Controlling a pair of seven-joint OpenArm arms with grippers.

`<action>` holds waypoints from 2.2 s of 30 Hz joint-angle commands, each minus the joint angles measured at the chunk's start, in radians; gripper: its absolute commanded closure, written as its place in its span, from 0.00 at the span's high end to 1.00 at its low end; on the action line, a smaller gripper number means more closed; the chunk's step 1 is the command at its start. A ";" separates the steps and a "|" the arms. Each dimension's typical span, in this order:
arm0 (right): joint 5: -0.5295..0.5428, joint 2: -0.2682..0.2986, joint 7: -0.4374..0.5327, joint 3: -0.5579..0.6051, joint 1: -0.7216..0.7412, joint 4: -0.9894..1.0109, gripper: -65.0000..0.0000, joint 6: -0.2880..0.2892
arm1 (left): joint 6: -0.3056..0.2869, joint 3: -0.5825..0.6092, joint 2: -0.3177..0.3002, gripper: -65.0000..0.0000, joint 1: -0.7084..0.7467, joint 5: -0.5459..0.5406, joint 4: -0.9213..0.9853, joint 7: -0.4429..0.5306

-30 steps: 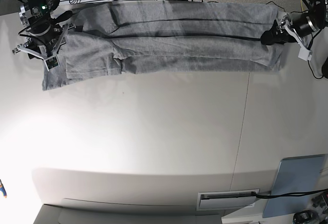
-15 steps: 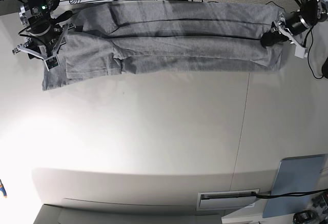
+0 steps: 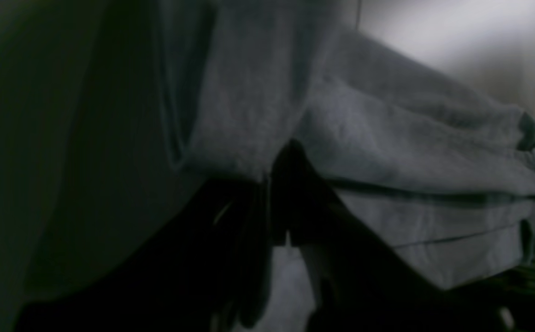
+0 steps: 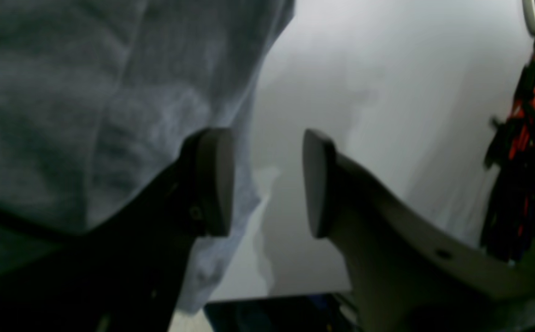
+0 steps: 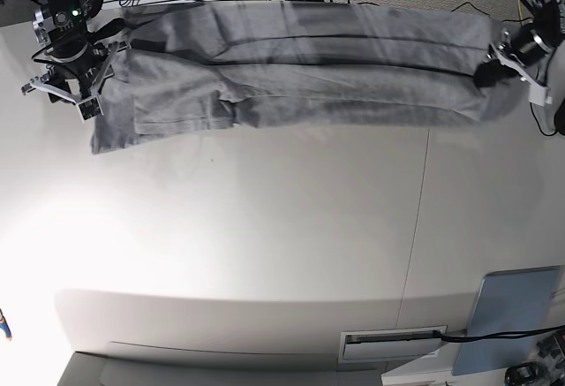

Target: Fold the T-shirt properly

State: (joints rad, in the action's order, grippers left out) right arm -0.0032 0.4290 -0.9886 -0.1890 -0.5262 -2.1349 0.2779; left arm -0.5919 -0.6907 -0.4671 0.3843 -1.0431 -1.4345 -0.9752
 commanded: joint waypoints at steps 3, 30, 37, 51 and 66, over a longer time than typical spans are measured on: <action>-0.013 0.014 0.056 -0.010 0.003 -0.017 0.38 -0.006 | -0.003 -0.011 -0.019 0.00 -0.003 -0.039 -0.093 -0.043; -0.013 0.014 0.066 -0.010 0.003 -0.016 0.38 -0.010 | 0.245 0.589 0.244 0.00 0.018 0.013 -0.479 -0.055; -0.013 0.014 0.065 -0.010 0.003 -0.016 0.38 -0.014 | 0.281 0.616 0.363 0.00 -0.029 0.039 -0.479 -0.052; -0.013 0.014 0.071 -0.010 0.003 -0.016 0.38 -0.014 | 0.247 0.639 0.389 0.37 -0.035 0.045 -0.479 -0.056; -0.013 0.014 0.073 -0.010 0.003 -0.016 0.38 -0.013 | 0.036 0.701 0.386 0.53 -0.069 0.019 -0.487 -0.135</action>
State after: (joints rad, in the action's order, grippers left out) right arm -0.0036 0.4294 -0.9340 -0.1890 -0.5262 -2.1349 0.2729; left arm -0.5488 0.0105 -0.0811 0.3206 -1.0019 -1.8999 -1.1263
